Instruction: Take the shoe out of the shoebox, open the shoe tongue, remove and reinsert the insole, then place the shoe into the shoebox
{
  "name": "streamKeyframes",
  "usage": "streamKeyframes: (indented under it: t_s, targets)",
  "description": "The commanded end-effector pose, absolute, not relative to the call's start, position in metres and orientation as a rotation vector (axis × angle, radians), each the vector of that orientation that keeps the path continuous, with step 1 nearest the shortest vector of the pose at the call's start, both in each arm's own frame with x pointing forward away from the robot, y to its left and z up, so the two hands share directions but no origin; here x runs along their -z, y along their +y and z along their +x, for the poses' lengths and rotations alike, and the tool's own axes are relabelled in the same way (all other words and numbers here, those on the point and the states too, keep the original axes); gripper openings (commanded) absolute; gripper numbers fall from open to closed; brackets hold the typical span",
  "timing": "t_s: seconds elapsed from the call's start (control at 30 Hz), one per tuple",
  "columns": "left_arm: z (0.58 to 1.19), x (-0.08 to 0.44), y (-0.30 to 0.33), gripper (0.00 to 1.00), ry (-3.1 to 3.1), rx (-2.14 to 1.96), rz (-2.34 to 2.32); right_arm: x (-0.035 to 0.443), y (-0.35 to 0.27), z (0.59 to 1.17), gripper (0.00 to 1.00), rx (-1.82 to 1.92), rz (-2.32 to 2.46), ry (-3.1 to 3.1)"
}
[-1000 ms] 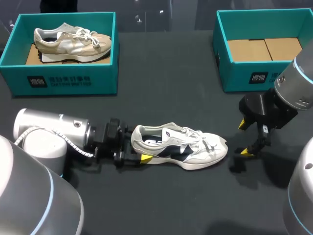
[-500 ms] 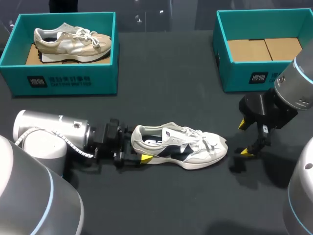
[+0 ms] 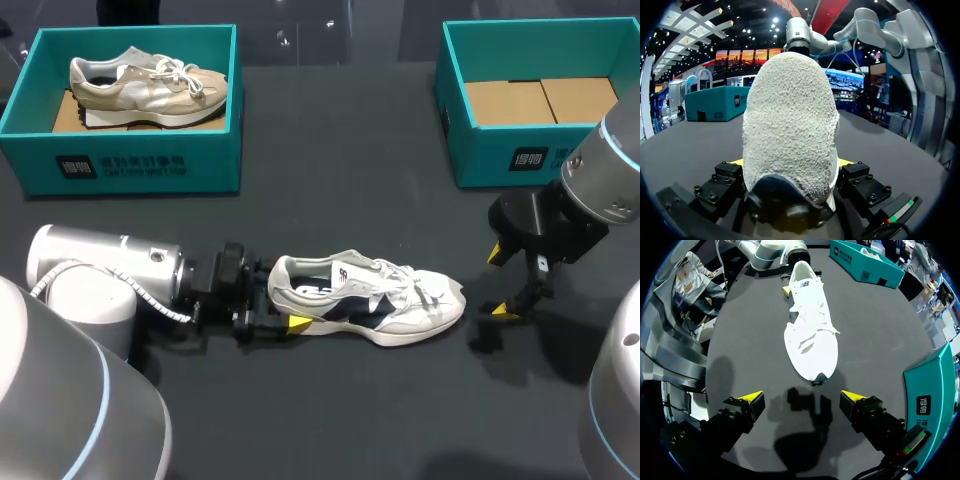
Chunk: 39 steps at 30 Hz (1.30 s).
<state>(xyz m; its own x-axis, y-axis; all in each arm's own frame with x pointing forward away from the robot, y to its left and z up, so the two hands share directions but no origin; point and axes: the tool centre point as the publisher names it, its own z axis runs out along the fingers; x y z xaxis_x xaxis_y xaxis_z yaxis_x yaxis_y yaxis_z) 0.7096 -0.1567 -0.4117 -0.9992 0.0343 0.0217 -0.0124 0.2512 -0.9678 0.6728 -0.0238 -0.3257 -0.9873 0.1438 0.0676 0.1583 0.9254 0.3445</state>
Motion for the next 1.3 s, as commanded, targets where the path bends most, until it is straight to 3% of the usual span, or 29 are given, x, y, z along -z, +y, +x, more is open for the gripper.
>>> streamKeyframes:
  t_s: [0.03, 0.4, 0.57, 1.0, 1.3]
  targets:
    - [0.711, 0.413, -0.157, 0.00, -2.456, -1.900, -0.020, 0.326, -0.024, 0.671, 1.00, 0.548, -0.239, -3.045]
    - [0.711, 0.413, -0.157, 0.00, -2.456, -1.900, -0.020, 0.274, 0.043, 0.680, 1.00, 0.252, -0.897, -2.932]
    - [0.711, 0.413, -0.157, 0.00, -2.456, -1.900, -0.020, 0.270, 0.067, 0.679, 1.00, 0.296, -1.268, -2.807]
    - [0.711, 0.413, -0.157, 0.00, -2.456, -1.900, -0.020, 0.268, 0.080, 0.676, 1.00, 0.321, -1.281, -2.802]
    - [0.711, 0.413, -0.157, 0.00, -2.456, -1.900, -0.020, 0.271, 0.141, 0.668, 1.00, 0.209, -1.857, -2.478]
